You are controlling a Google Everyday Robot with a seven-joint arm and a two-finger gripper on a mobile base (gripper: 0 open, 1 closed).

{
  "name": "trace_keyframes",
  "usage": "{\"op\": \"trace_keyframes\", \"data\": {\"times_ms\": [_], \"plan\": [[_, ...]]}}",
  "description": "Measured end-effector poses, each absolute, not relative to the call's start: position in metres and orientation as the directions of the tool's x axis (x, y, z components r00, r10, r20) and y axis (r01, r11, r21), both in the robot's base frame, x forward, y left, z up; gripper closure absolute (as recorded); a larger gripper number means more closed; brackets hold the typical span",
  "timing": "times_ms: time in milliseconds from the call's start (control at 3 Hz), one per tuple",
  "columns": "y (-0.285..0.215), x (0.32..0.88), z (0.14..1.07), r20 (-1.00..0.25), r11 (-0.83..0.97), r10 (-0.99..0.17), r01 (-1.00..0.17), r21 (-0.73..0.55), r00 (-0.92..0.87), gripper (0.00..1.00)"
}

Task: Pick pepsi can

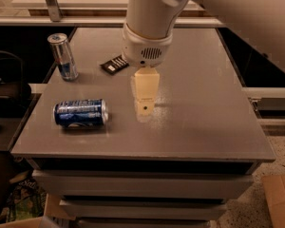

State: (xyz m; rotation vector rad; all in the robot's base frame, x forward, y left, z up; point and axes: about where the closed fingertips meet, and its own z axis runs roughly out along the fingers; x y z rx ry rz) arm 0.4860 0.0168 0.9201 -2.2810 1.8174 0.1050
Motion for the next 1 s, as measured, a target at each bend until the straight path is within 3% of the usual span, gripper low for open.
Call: {"op": "trace_keyframes", "data": {"times_ms": [1000], "plan": [[0.054, 0.498, 0.878, -0.205, -0.29, -0.933, -0.955, -0.054, 0.295, 0.0]]}}
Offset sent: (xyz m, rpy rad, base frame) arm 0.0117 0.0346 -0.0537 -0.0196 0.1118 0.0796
